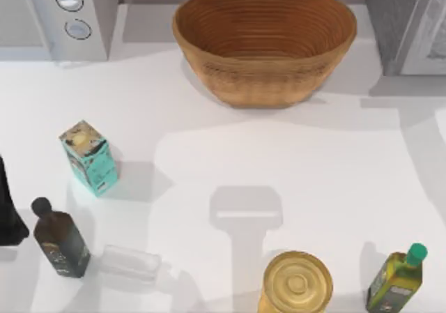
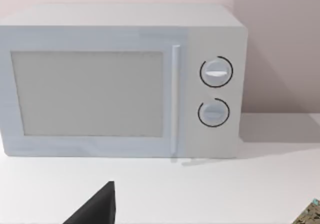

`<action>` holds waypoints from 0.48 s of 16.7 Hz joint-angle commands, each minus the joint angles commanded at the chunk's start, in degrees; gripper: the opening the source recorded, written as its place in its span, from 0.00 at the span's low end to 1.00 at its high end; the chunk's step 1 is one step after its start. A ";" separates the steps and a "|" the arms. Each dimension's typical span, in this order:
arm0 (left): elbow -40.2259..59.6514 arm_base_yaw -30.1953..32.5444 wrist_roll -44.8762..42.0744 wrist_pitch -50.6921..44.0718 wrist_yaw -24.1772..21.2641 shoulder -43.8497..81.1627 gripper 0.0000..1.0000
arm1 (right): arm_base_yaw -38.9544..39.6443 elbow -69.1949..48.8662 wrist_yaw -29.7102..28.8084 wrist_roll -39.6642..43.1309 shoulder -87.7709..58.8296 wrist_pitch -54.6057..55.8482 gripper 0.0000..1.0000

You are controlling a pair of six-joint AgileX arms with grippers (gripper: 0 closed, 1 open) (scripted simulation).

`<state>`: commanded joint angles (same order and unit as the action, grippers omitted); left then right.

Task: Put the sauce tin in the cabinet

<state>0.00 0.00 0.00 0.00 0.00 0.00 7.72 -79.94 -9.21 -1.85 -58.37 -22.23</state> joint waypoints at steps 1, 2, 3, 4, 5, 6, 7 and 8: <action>0.00 0.00 0.00 0.00 0.00 0.00 1.00 | 0.49 -4.74 -0.47 0.11 -3.35 -1.30 0.00; 0.00 0.00 0.00 0.00 0.00 0.00 1.00 | 0.98 -9.16 -0.89 0.23 -6.46 -2.52 0.00; 0.00 0.00 0.00 0.00 0.00 0.00 1.00 | 1.44 -13.19 -1.24 0.35 -9.29 -3.62 0.00; 0.00 0.00 0.00 0.00 0.00 0.00 1.00 | 1.87 -16.79 -1.53 0.47 -11.83 -4.60 0.00; 0.00 0.00 0.00 0.00 0.00 0.00 1.00 | 2.27 -19.91 -1.77 0.58 -14.03 -5.46 0.00; 0.00 0.00 0.00 0.00 0.00 0.00 1.00 | 2.62 -22.50 -1.96 0.68 -15.88 -6.17 0.00; 0.00 0.00 0.00 0.00 0.00 0.00 1.00 | 2.91 -24.52 -2.09 0.76 -17.34 -6.72 0.00; 0.00 0.00 0.00 0.00 0.00 0.00 1.00 | 3.12 -25.94 -2.18 0.81 -18.38 -7.12 0.00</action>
<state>0.00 0.00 0.00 0.00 0.00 0.00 10.84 -105.88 -11.40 -1.04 -76.74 -29.35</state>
